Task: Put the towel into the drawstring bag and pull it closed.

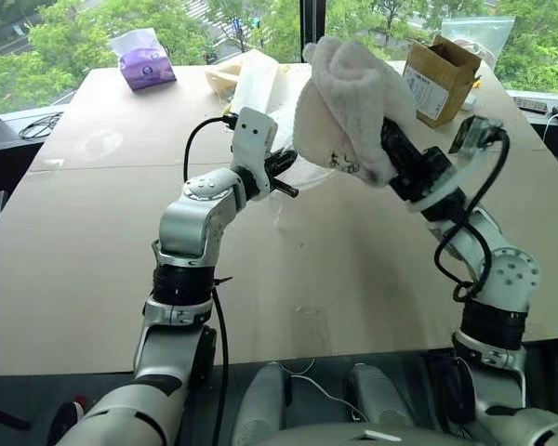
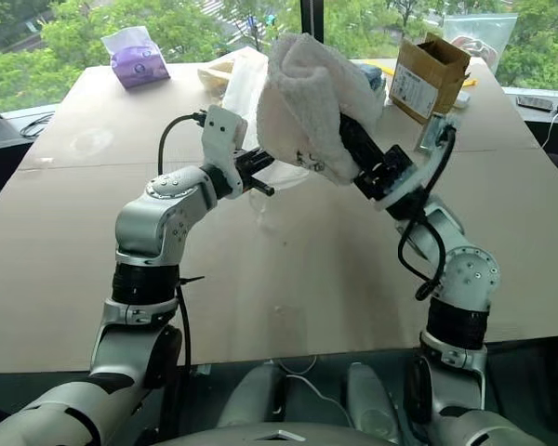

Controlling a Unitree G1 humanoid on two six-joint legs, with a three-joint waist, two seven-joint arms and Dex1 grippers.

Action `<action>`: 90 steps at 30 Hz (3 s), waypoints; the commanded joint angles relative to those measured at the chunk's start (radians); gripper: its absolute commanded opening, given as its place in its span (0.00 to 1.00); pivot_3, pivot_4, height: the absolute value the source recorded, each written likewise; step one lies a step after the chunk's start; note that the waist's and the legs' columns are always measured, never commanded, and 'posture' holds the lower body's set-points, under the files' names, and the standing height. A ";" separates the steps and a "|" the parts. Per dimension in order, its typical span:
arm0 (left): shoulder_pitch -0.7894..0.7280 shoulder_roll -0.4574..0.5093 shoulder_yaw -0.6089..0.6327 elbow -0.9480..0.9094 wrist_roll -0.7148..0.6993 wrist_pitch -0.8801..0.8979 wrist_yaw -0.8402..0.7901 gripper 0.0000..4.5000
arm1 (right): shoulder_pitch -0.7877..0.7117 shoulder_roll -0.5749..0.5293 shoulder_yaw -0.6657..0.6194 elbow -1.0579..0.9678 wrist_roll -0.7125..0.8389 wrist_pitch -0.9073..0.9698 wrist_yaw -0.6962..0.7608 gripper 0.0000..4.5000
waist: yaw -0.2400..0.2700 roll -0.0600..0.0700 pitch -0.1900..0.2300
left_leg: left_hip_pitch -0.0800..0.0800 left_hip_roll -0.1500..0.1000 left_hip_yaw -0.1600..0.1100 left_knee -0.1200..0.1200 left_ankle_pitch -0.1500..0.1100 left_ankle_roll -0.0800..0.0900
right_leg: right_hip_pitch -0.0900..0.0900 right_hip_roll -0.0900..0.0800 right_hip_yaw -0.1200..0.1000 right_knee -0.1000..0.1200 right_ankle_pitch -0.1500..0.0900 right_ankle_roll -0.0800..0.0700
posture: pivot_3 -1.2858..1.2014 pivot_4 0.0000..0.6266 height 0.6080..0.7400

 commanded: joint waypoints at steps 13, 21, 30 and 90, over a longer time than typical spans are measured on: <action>-0.048 -0.141 0.251 -0.143 -0.403 0.330 0.084 0.00 | 0.050 -0.055 0.208 0.155 -0.388 -0.103 0.101 0.01 | 0.000 0.000 0.000 | 0.000 0.000 0.000 0.001 0.000 0.000 | 0.000 0.000 0.000 0.000 0.000 0.000 | 0.52 0.24 1.00; 0.008 -0.165 0.241 -0.208 -0.499 0.401 0.116 0.00 | 0.001 -0.066 0.225 0.190 -0.425 -0.084 0.155 0.01 | -0.003 0.000 0.000 | 0.000 0.000 0.000 0.001 0.000 0.000 | 0.000 0.000 0.000 0.000 0.000 0.000 | 0.52 0.24 1.00; 0.065 -0.165 0.216 -0.241 -0.579 0.448 0.134 0.00 | -0.110 0.024 0.160 0.255 -0.412 -0.121 0.118 0.01 | 0.000 0.000 0.000 | 0.000 0.000 0.000 0.003 0.000 0.000 | 0.000 0.000 0.000 0.002 0.000 0.000 | 0.52 0.24 1.00; -0.060 0.115 -0.128 0.025 -0.263 -0.085 -0.267 0.00 | 0.216 -0.396 0.164 -0.157 -0.120 0.302 -0.055 0.01 | 0.017 0.002 0.001 | 0.000 0.000 0.002 0.003 0.000 0.000 | 0.000 0.001 0.002 0.002 0.000 0.000 | 0.52 0.24 1.00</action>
